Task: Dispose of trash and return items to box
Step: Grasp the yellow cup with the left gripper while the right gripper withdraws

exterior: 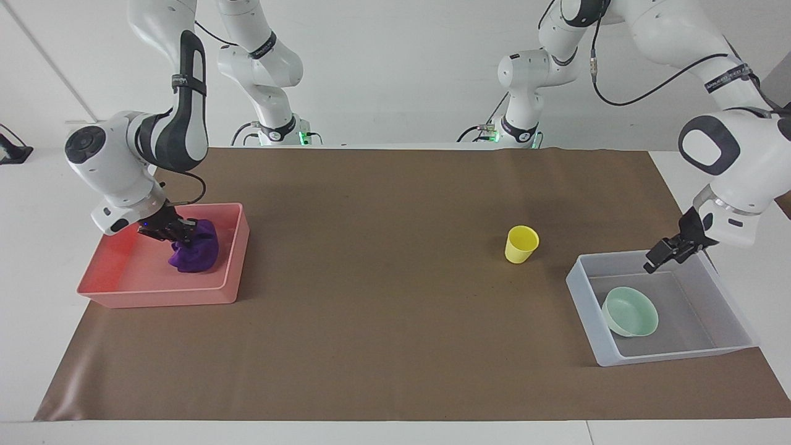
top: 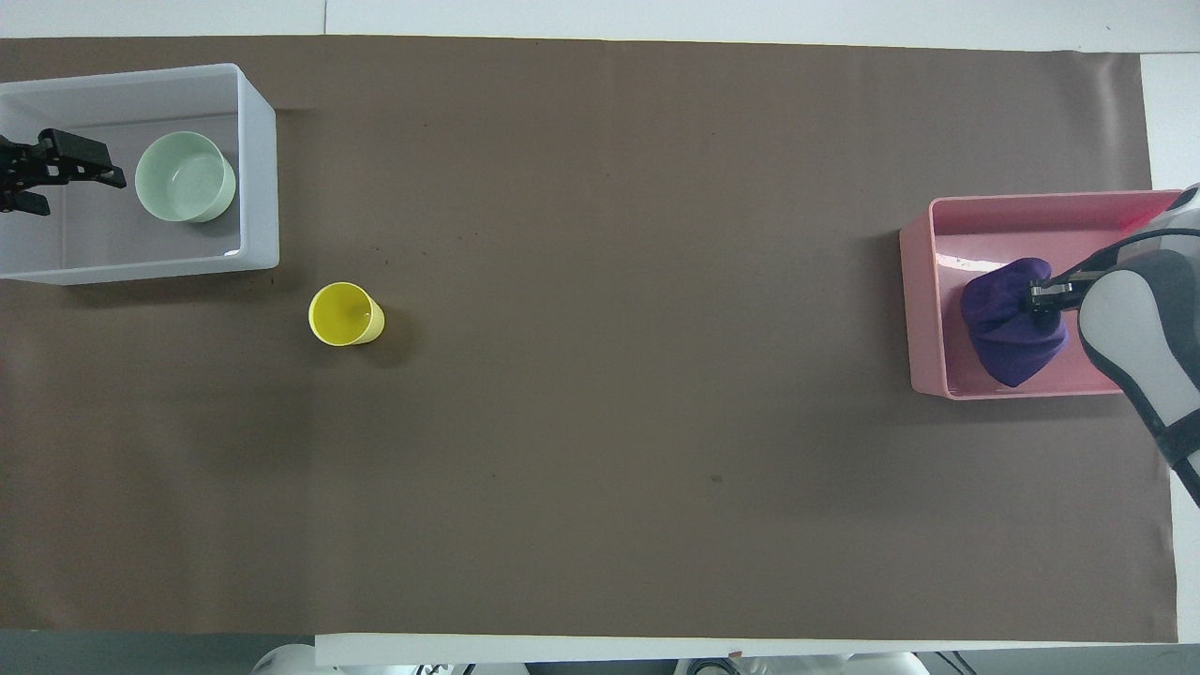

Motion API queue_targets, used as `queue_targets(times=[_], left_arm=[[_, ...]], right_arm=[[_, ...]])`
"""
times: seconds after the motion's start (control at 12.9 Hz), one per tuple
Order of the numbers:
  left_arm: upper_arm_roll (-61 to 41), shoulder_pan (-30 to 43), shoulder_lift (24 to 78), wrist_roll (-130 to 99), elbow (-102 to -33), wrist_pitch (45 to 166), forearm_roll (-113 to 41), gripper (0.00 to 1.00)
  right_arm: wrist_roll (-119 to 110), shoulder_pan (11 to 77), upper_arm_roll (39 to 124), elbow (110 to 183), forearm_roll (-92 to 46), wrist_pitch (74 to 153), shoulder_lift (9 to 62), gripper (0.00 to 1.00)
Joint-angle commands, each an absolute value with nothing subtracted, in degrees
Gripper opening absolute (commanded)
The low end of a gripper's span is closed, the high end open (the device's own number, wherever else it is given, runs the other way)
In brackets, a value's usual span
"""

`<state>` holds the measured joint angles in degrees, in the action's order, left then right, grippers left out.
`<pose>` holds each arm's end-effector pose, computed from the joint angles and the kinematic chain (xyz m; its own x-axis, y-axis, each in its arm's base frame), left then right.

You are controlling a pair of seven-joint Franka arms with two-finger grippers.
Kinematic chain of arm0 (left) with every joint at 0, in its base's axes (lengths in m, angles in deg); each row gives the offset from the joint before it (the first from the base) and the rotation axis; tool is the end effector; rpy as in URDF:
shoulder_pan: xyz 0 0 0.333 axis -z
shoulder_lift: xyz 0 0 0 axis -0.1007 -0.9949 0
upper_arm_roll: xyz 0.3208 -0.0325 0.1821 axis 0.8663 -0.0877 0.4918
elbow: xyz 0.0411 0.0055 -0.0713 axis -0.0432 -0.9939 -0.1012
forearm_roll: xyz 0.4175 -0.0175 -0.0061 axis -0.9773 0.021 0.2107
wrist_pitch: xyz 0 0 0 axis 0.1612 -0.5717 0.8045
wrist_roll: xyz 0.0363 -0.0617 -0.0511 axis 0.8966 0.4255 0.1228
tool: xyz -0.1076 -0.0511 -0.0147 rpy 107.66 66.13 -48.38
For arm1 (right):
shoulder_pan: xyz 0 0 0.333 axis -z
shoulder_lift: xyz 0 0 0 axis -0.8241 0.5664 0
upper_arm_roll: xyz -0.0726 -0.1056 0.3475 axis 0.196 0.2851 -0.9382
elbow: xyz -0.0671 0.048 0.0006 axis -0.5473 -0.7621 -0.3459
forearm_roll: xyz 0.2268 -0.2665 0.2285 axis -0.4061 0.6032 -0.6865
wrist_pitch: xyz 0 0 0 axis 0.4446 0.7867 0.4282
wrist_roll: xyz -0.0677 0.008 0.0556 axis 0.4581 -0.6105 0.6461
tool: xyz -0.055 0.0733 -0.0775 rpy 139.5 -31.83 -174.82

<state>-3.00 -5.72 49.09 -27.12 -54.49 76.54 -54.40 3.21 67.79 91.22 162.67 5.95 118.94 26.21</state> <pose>0.6603 0.0283 0.5159 0.9848 0.1729 0.0164 0.1703 -0.9799 0.1035 0.5629 -0.1449 0.3935 0.9987 -0.0029 -0.0508 -0.0047 -0.9994 -0.0347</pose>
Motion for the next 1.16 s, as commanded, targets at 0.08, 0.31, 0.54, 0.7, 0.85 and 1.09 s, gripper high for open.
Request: queue_targets(times=[0.08, 0.31, 0.54, 0.7, 0.85, 1.09], left_arm=[[-2.5, 3.6, 55.7, -17.2, -60.9, 67.6, -54.8, 1.0], [-2.5, 10.4, 63.0, -11.0, -81.5, 86.3, -55.0, 1.0], [-2.7, 11.4, 60.7, -9.7, -85.7, 94.7, -55.0, 0.99], [-2.8, 11.4, 60.7, -9.7, -87.2, 95.2, -55.0, 0.95], [-2.7, 11.8, 61.2, -9.5, -89.4, 97.9, -55.0, 0.25], [-2.7, 12.1, 61.2, -9.5, -89.3, 98.1, -55.0, 0.03]], right_arm=[[3.9, 68.5, 90.5, 162.5, 6.4, 118.2, 25.3, 1.0], [2.3, 65.4, 89.9, 156.8, 5.2, 110.0, 24.8, 1.0], [-8.0, 59.3, 89.9, 151.7, 2.7, 104.8, 25.1, 1.0], [-9.2, 56.0, 89.9, 148.8, 2.7, 102.2, 25.8, 1.0], [-9.2, 53.9, 89.9, 144.4, 2.8, 96.3, 26.0, 1.0], [-8.9, 53.5, 89.9, 136.1, 3.8, 86.2, 26.0, 1.0]])
